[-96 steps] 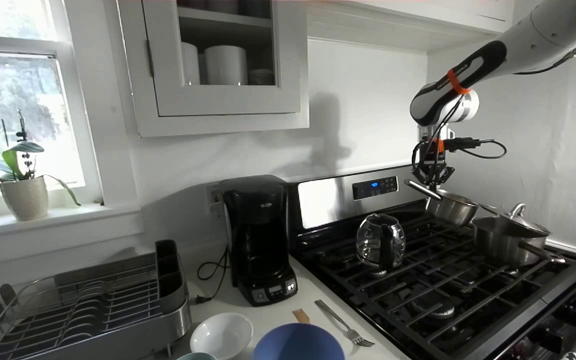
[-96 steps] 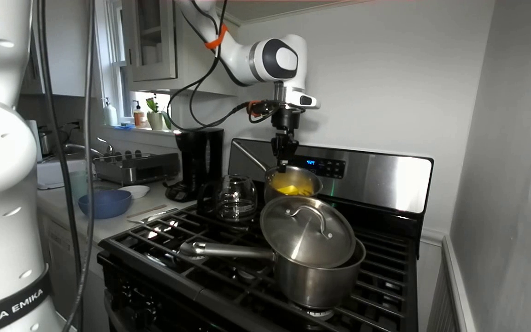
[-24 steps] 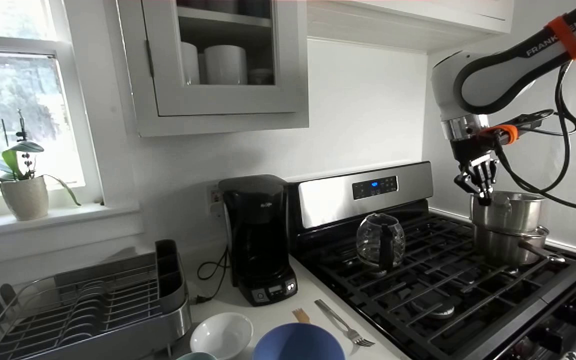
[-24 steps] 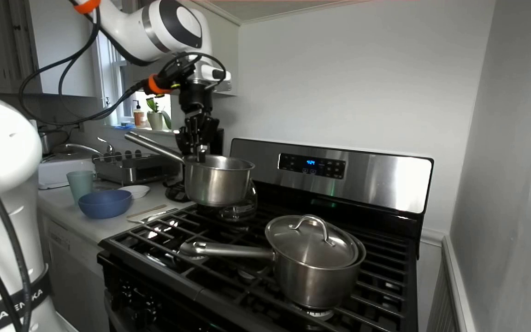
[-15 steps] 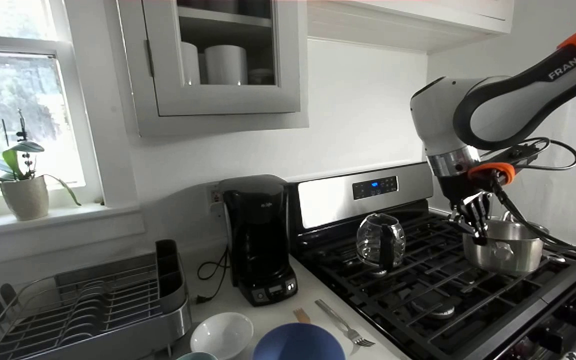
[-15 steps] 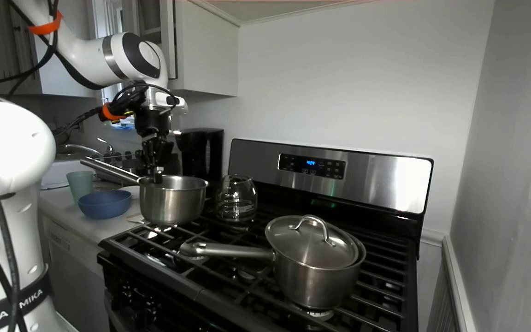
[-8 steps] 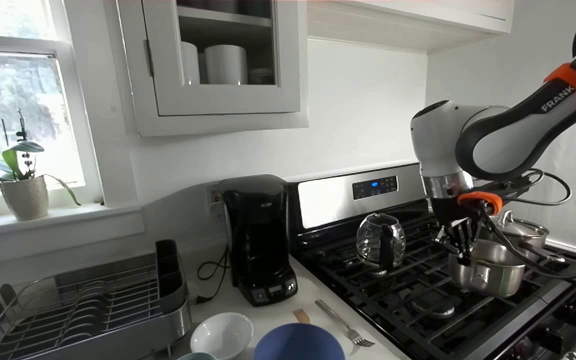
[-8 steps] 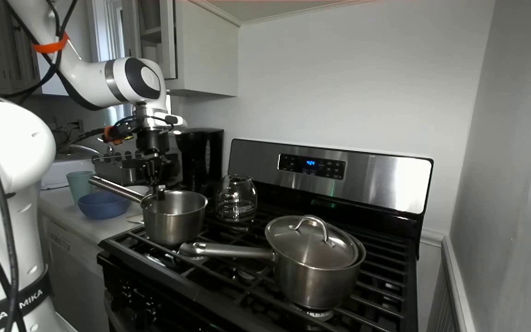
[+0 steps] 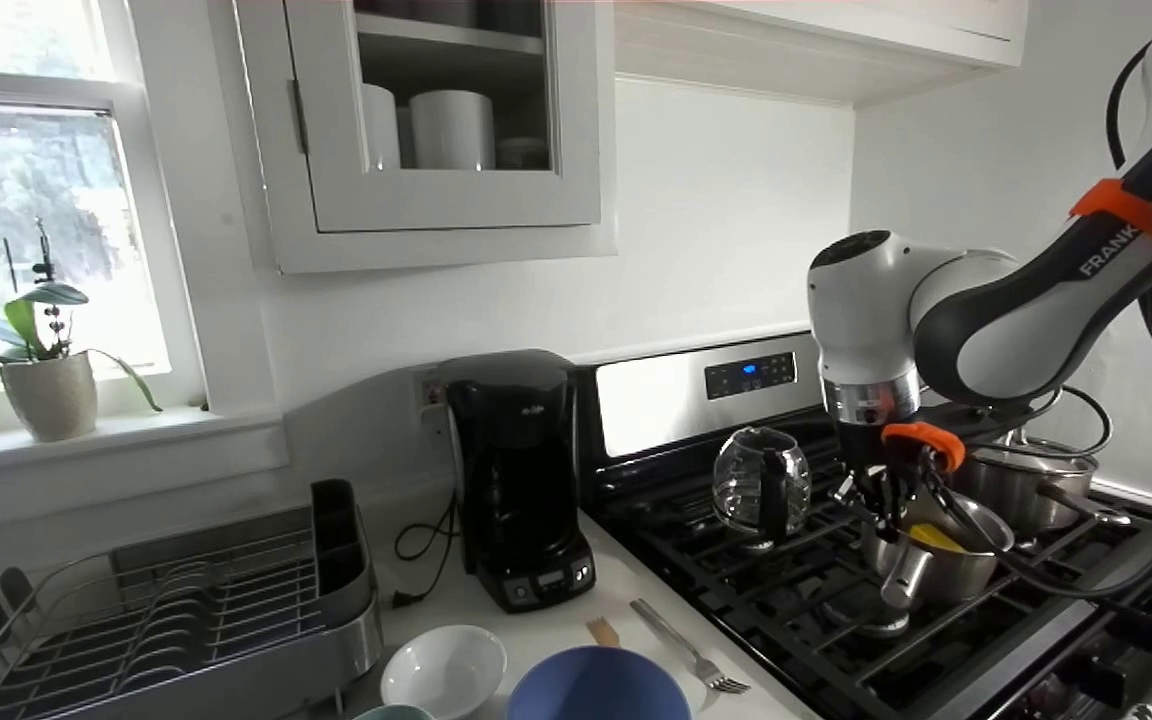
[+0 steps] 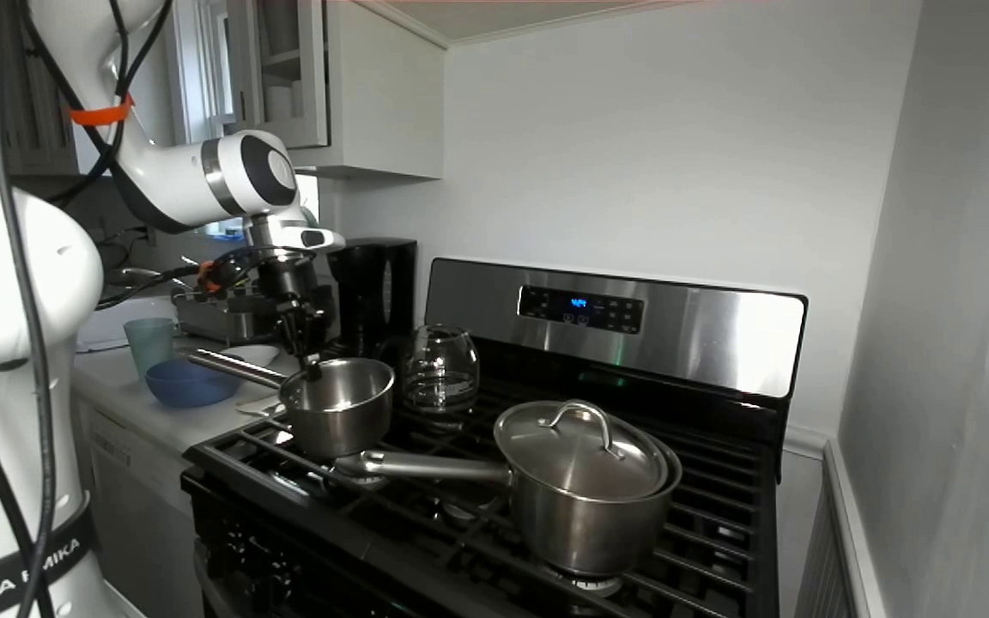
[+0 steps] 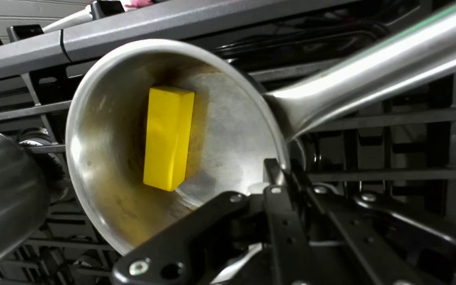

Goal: Pick up the pot from the rear right plate of the stove and move it to the front left plate of the stove

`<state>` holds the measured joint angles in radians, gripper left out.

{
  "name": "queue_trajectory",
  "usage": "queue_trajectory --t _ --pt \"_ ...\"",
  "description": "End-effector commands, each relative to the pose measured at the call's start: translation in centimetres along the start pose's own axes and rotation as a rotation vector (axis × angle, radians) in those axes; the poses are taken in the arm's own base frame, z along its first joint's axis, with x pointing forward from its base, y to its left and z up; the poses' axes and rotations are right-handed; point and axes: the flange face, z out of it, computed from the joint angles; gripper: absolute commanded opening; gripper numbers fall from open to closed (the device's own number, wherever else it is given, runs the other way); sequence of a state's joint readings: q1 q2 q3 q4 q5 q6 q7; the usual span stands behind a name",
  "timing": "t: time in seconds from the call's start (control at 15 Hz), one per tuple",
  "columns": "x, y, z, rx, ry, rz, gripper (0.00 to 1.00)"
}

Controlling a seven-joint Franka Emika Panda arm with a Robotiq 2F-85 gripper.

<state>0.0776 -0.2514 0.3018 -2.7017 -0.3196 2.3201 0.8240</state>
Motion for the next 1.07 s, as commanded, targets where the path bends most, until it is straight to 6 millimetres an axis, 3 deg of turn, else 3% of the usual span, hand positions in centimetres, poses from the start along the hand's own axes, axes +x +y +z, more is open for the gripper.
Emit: queue_trajectory --t 0.0,0.6,1.0 --pt "1.3 -0.5 0.1 -0.031 0.026 0.022 0.02" --pt "4.4 -2.1 1.0 -0.024 0.004 0.011 0.02" --pt "5.8 -2.8 2.7 -0.029 -0.032 0.005 0.02"
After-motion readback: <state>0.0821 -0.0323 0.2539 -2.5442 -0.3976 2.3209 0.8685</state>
